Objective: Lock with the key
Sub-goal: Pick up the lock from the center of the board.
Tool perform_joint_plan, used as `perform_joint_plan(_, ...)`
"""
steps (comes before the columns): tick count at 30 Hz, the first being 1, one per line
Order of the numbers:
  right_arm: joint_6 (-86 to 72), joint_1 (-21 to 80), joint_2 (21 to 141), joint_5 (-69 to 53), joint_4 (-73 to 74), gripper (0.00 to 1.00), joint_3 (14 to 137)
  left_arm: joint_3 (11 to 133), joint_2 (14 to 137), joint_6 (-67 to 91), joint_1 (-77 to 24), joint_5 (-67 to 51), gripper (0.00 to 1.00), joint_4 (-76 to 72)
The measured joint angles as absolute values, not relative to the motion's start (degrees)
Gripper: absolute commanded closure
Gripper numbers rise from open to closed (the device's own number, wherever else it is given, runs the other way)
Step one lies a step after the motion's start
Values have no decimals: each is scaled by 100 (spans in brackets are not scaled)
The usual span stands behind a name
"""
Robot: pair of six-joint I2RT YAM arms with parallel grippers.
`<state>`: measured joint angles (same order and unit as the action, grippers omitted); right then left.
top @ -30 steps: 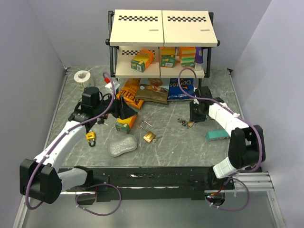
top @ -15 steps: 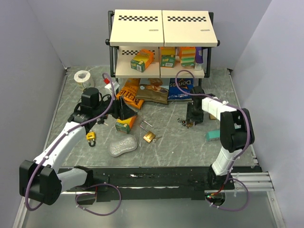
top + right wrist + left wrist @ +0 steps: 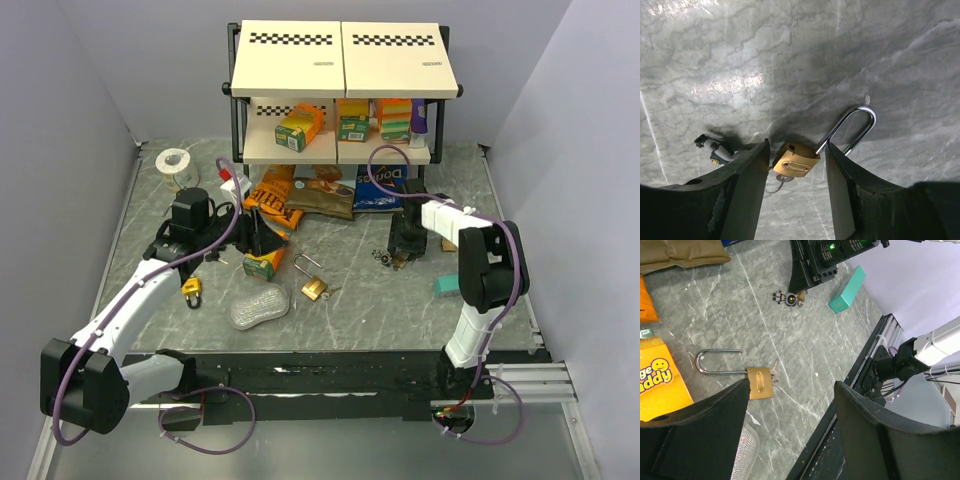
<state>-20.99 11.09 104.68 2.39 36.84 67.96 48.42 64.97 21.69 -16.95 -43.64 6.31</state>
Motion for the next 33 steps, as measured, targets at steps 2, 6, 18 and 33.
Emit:
perform_joint_plan(2,-2126,1109,10477,224,3699,36,6796,4842,6497,2169,-1695,-4364,27,631)
perform_joint_plan(6,-2169,1111,10479,211,3767,34,6796,4842,6504,2174,-1695,-4364,27,628)
perform_joint_plan(18,-2231,1133,10613,266,4007,43,6904,4856,6615,2182,-1691,-4270,28,628)
perform_joint_plan(33,-2034,1140,10663,132,4130,100,6978,4910,6648,2106,-1669,-4241,22,635)
